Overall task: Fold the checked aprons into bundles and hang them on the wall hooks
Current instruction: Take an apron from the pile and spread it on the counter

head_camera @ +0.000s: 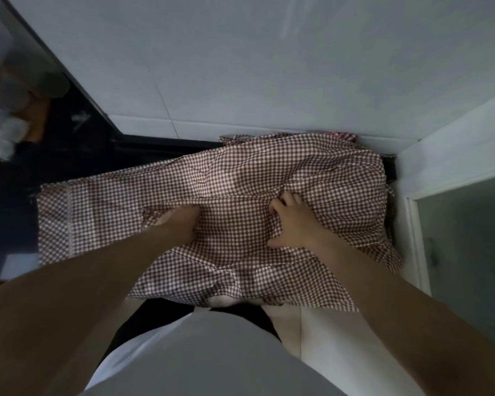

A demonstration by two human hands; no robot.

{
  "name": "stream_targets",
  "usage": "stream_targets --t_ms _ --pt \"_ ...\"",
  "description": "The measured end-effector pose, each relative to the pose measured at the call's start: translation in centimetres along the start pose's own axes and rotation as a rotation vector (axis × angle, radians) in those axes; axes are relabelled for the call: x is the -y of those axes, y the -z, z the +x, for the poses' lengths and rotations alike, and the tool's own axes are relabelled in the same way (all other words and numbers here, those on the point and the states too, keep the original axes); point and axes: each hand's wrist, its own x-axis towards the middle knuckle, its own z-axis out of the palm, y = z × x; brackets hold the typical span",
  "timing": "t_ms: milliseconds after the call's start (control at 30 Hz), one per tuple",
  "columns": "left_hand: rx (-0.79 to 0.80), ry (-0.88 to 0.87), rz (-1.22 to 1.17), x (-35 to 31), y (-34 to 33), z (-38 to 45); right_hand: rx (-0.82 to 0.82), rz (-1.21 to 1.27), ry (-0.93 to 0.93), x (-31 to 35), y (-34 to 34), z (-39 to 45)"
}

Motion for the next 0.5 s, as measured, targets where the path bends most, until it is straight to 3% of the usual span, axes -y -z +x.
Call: stream_targets --t_ms 200,333,500 --pt "0.128 0.172 0.016 -4.5 -1.8 -0.7 -0.107 -0.036 -0.003 0.6 -0.5 -0.7" --pt "0.224 0.16 0.109 -6.1 -0.9 -1.3 -0.146 0.279 0.06 -0.2 -0.1 -3.2" --pt "0.27 0.18 0.126 -5.7 -1.0 -0.6 -0.626 0.435 -0.079 -2.0 -2.3 -7.7"
